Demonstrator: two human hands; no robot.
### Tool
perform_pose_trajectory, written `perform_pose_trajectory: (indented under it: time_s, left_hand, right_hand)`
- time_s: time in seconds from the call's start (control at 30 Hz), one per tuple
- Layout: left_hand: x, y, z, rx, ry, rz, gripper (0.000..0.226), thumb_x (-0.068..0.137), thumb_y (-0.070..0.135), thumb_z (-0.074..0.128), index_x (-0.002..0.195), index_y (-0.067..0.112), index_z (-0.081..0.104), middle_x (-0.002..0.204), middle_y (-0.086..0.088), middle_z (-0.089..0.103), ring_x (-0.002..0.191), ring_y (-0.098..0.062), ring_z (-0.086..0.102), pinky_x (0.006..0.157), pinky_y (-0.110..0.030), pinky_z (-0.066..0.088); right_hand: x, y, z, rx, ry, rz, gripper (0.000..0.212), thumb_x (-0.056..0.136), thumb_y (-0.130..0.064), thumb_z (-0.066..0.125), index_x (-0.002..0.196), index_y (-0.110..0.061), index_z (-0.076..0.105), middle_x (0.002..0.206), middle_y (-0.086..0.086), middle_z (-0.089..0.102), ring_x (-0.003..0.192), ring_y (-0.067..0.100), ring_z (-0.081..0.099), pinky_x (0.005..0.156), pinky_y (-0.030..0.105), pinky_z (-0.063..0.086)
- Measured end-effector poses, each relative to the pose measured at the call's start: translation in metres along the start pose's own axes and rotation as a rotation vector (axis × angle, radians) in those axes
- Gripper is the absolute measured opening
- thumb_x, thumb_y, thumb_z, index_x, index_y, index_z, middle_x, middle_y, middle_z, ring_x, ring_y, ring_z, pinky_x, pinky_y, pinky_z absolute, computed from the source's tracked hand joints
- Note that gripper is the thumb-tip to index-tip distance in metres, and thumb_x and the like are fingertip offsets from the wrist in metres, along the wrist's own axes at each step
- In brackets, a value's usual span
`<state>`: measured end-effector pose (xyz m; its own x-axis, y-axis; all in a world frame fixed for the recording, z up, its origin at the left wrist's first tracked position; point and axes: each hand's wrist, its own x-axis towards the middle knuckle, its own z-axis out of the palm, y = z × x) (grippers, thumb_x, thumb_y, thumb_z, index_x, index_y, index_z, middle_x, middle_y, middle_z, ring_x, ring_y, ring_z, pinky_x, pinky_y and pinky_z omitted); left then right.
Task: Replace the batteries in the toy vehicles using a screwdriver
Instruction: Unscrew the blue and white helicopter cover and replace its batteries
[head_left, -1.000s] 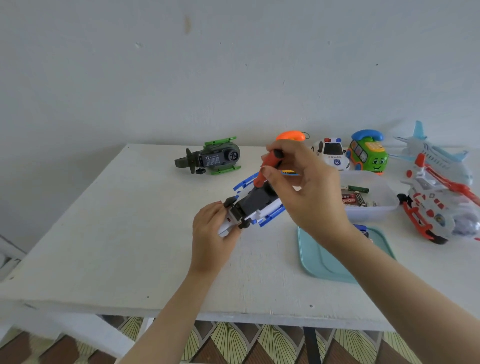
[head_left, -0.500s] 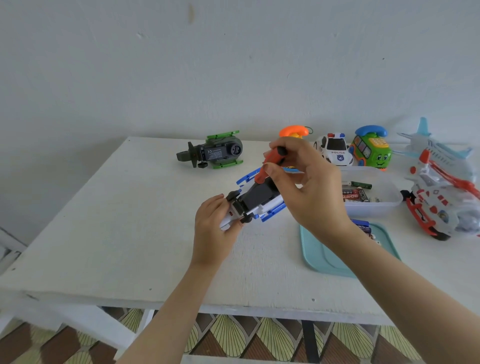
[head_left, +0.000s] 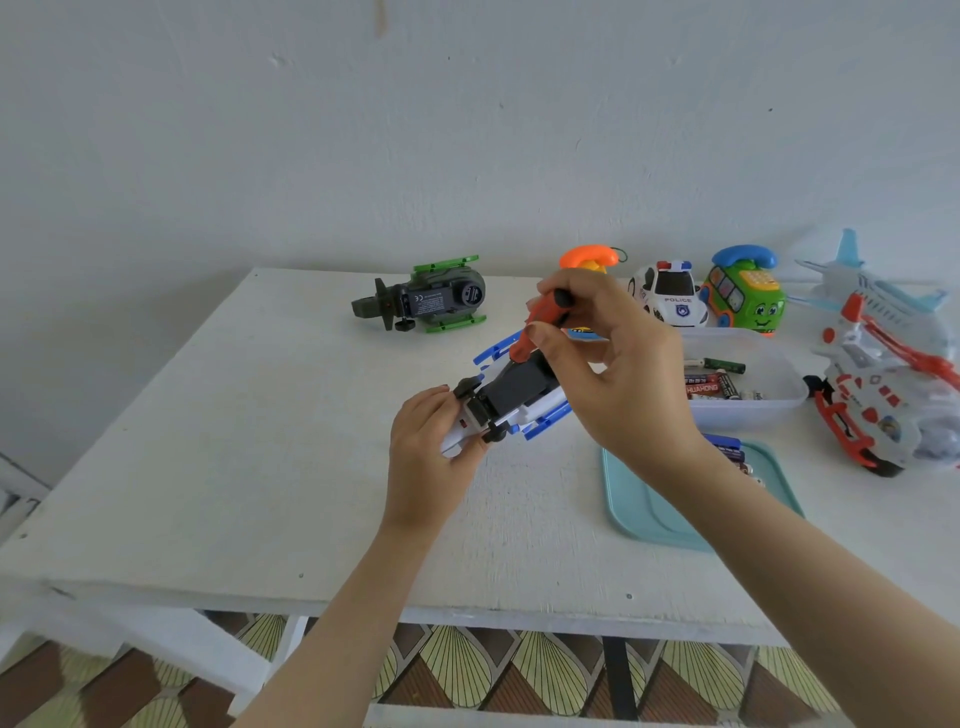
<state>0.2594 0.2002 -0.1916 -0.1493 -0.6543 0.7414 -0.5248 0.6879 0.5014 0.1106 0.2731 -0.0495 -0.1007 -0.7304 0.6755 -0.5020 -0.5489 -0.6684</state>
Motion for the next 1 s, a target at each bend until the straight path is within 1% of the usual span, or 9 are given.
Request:
perform_pose_trajectory:
  time_s: [0.1,0.2,0.4,0.6,0.67,0.73,0.83,0.9,1.0]
  left_hand:
    - [0.0,0.0,0.0,-0.006,-0.001,0.001,0.037,0.077,0.026,0.073,0.103,-0.001,0.069,0.101,-0.011,0.07,0.103,-0.017,0.055,0.091,-0.028,0.046]
    - [0.0,0.0,-0.001,-0.006,-0.007,-0.009,0.04,0.08,0.033,0.066,0.102,-0.001,0.07,0.1,-0.01,0.07,0.102,-0.018,0.055,0.091,-0.026,0.046]
    - [0.001,0.002,-0.001,-0.001,-0.001,0.005,0.035,0.078,0.026,0.072,0.1,-0.001,0.069,0.098,-0.011,0.07,0.101,-0.016,0.054,0.091,-0.02,0.042]
    - [0.001,0.001,-0.001,0.005,-0.001,-0.008,0.034,0.072,0.014,0.083,0.099,-0.001,0.069,0.098,-0.011,0.069,0.1,-0.018,0.055,0.093,-0.017,0.04]
    - [0.0,0.0,0.0,0.002,-0.015,-0.013,0.033,0.072,0.014,0.083,0.098,-0.001,0.069,0.097,-0.009,0.069,0.099,-0.02,0.057,0.091,-0.023,0.044]
    - [-0.001,0.0,-0.001,0.008,-0.025,-0.017,0.034,0.07,0.012,0.085,0.098,-0.001,0.069,0.097,-0.009,0.069,0.099,-0.021,0.058,0.089,-0.031,0.049]
    - [-0.001,0.002,-0.001,0.011,-0.02,-0.005,0.038,0.068,0.008,0.086,0.099,-0.003,0.068,0.097,-0.012,0.069,0.1,-0.019,0.055,0.089,-0.028,0.047]
    - [0.0,0.003,-0.001,0.014,-0.012,-0.003,0.039,0.066,0.005,0.087,0.099,-0.004,0.068,0.097,-0.013,0.069,0.1,-0.018,0.054,0.089,-0.025,0.045]
    - [0.001,0.003,-0.001,0.013,-0.009,-0.007,0.038,0.065,0.003,0.087,0.097,-0.004,0.068,0.096,-0.014,0.069,0.099,-0.017,0.053,0.088,-0.023,0.044]
  right_hand:
    - [-0.001,0.003,0.001,-0.019,-0.009,-0.03,0.023,0.088,0.006,0.06,0.11,0.0,0.057,0.091,0.01,0.062,0.083,-0.006,0.061,0.073,0.007,0.049]
    - [-0.002,0.004,0.003,-0.042,-0.043,-0.076,0.023,0.089,0.005,0.06,0.112,0.003,0.056,0.092,0.011,0.06,0.085,0.004,0.062,0.075,0.009,0.05]
    - [0.004,0.003,0.001,0.007,-0.096,-0.079,0.025,0.09,0.008,0.056,0.114,-0.001,0.056,0.092,0.015,0.06,0.08,0.017,0.067,0.074,0.016,0.054]
    - [0.005,0.006,0.003,-0.225,-0.181,-0.275,0.032,0.093,0.0,0.049,0.125,0.002,0.053,0.097,0.008,0.06,0.083,0.021,0.063,0.074,0.039,0.054]
    - [0.005,0.004,0.006,-0.24,-0.15,-0.284,0.035,0.092,-0.01,0.056,0.124,0.001,0.054,0.096,0.006,0.06,0.085,0.018,0.06,0.079,0.037,0.053]
    - [0.005,0.002,0.009,-0.253,-0.034,-0.3,0.037,0.087,-0.02,0.068,0.116,0.001,0.061,0.091,0.007,0.062,0.087,0.012,0.056,0.085,0.026,0.051]
    - [0.008,0.004,0.014,-0.286,0.161,-0.347,0.028,0.08,-0.018,0.076,0.1,0.001,0.071,0.076,0.01,0.062,0.074,0.009,0.051,0.073,0.013,0.042]
    - [0.008,0.005,0.016,-0.263,0.208,-0.353,0.024,0.08,-0.013,0.076,0.098,0.001,0.072,0.072,0.01,0.063,0.069,0.01,0.054,0.069,0.015,0.045]
    - [0.008,0.003,0.018,-0.155,0.151,-0.281,0.022,0.085,-0.006,0.068,0.106,0.002,0.066,0.083,0.007,0.068,0.076,0.014,0.066,0.077,0.029,0.056]
